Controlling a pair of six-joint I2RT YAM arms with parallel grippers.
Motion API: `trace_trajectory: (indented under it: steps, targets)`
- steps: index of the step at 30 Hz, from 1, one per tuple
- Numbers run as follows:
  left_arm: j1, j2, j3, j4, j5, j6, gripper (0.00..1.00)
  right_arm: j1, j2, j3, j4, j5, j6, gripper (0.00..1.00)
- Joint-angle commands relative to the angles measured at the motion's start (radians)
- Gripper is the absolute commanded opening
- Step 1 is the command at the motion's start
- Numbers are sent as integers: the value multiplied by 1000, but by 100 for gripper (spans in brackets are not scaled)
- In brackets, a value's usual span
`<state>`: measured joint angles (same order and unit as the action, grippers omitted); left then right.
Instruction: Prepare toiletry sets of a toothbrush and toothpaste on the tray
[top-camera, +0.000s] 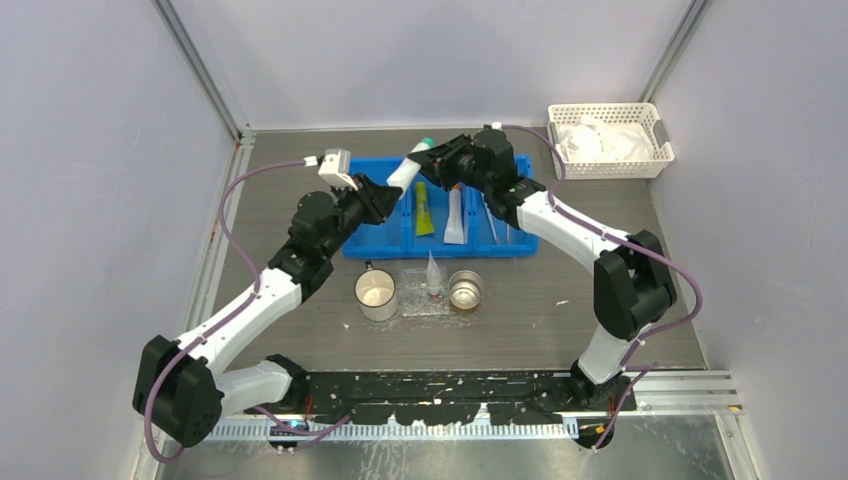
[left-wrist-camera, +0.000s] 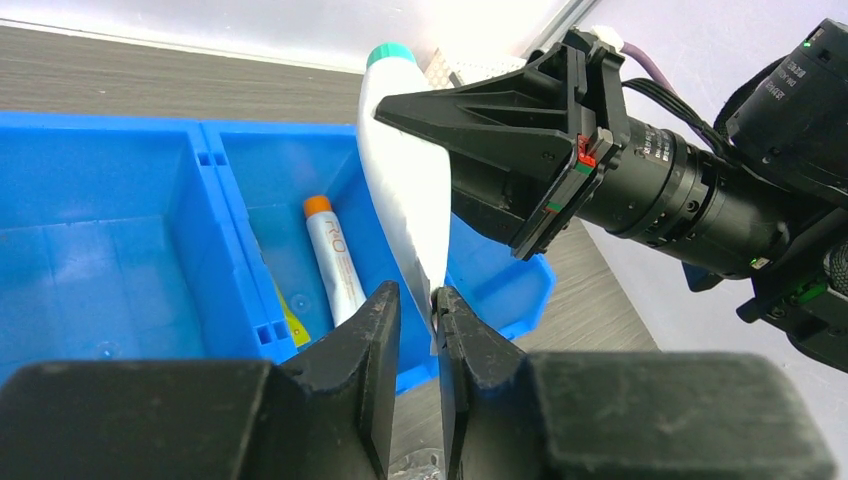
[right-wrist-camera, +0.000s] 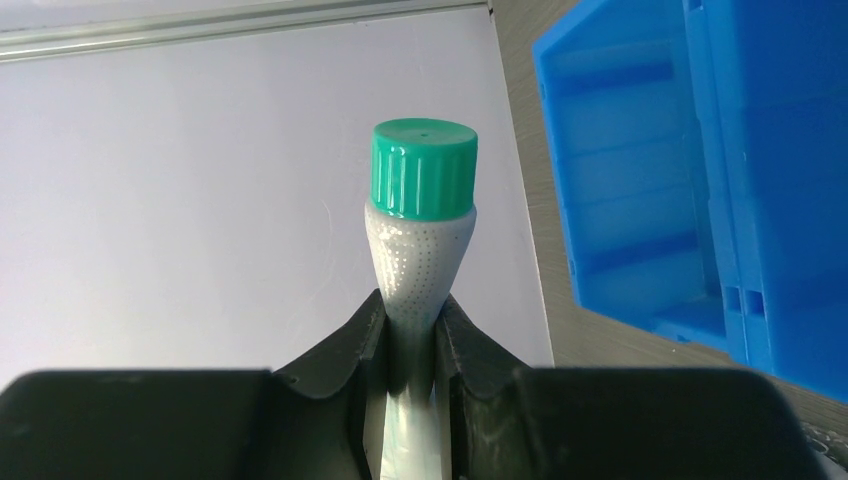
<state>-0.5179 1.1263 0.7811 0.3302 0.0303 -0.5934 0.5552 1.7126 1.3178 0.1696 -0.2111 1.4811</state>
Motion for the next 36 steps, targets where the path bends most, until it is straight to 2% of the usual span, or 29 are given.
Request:
trace_trajectory:
  steps: [1,4,12,14,20,26,31,36]
  targets:
    - [1,4,35,59,-22,12,21,9,-18,5,87,-27,14,23]
    - [1,7,35,61,-23,11,14,10,-15,3,91,-28,16,23]
    - [1,15,34,54,-50,10,10,12,-11,-2,97,-28,18,23]
    - [1,17,37,44,-57,11,1,14,-11,-3,98,-30,19,23]
    - [1,33,81,-17,-52,20,1,16,-9,-5,107,-35,22,23]
    - [1,25,152,-159,-69,46,1,16,-3,-15,118,-48,19,42]
    - [1,36,190,-228,-88,78,1,15,31,-14,146,-64,32,43]
    - [1,60,266,-313,-94,96,1,12,43,-5,148,-87,37,59]
